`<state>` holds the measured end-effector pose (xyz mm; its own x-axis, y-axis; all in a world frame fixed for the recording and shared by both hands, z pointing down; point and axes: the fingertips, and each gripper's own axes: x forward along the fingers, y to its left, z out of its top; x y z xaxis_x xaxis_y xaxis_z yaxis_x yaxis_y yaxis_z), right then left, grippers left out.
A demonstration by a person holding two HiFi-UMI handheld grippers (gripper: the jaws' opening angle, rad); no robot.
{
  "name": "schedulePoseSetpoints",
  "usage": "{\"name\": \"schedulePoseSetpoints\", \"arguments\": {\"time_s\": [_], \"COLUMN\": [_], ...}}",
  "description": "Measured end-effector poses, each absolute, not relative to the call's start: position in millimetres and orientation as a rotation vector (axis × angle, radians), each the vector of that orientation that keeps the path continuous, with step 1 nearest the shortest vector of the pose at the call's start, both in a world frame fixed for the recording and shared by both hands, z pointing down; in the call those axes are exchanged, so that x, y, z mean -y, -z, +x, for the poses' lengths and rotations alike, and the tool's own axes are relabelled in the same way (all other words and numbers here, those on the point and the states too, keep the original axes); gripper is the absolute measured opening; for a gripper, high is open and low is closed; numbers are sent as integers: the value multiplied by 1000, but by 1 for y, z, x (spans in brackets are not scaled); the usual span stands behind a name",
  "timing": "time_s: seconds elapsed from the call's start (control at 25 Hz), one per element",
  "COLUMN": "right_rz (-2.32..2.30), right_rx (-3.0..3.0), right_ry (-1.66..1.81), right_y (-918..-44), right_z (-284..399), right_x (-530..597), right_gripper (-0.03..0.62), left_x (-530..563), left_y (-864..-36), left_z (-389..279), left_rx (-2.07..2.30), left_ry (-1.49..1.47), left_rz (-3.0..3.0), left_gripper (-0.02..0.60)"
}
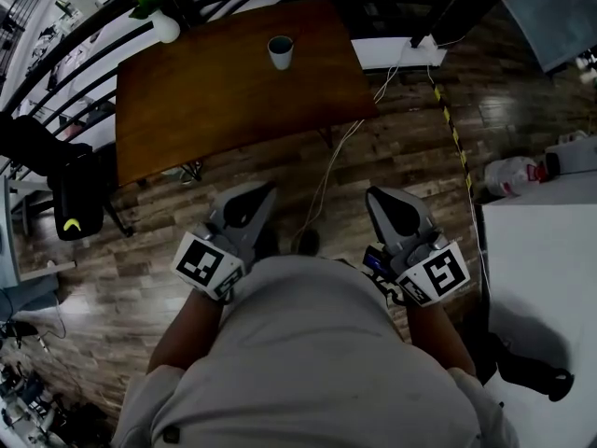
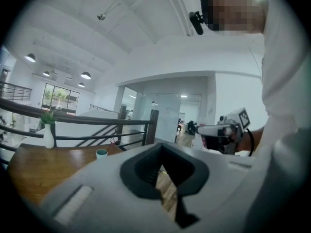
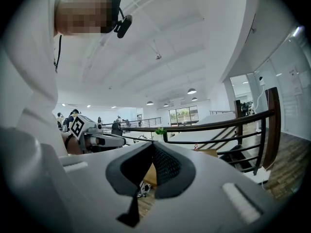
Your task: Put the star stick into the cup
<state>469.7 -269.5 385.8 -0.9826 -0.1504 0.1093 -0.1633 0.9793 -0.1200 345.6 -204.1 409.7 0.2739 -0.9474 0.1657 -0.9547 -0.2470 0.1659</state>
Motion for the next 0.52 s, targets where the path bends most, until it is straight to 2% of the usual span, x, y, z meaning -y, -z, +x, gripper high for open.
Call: {"name": "schedulePoseSetpoints", "arguments": {"time_s": [0.52], "right_rz": [174], "right_rx": [3041], "right_ry": [-196], "right_y": [-386], "right_z": [489], "right_x": [262], "right_gripper": [8], "left_x": [195], "left_y": [-410], "left_z": [370], "left_rx": [1809], "left_ry": [-38], "left_rz": [2287], "left_gripper": [3]}}
